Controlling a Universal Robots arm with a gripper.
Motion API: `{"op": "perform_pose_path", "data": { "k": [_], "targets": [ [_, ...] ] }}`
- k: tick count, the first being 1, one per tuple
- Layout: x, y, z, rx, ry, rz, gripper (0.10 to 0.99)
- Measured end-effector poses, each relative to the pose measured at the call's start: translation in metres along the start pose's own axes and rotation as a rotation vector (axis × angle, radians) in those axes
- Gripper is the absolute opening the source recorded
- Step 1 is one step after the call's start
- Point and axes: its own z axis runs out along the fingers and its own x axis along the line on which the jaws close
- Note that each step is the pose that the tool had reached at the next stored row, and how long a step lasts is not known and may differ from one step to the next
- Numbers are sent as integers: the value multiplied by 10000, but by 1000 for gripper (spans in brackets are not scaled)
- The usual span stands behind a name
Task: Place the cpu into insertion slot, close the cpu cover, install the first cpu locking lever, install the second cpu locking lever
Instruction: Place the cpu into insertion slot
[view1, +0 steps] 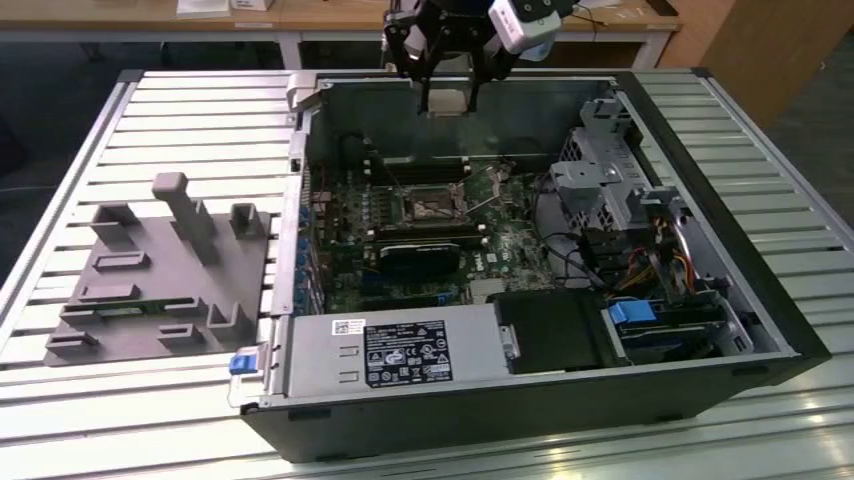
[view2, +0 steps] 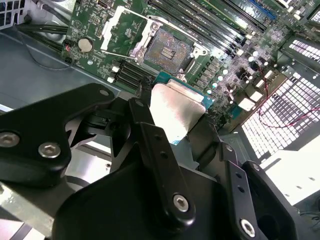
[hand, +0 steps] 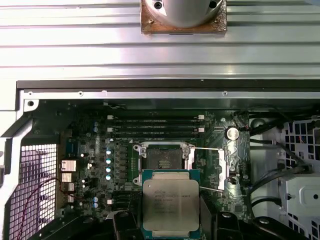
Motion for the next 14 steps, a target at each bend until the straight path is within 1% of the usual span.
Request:
{"op": "perform_pose_path", "data": {
  "k": [14],
  "targets": [
    [-3,-14,154,0,-4,-1,541]
  ]
}}
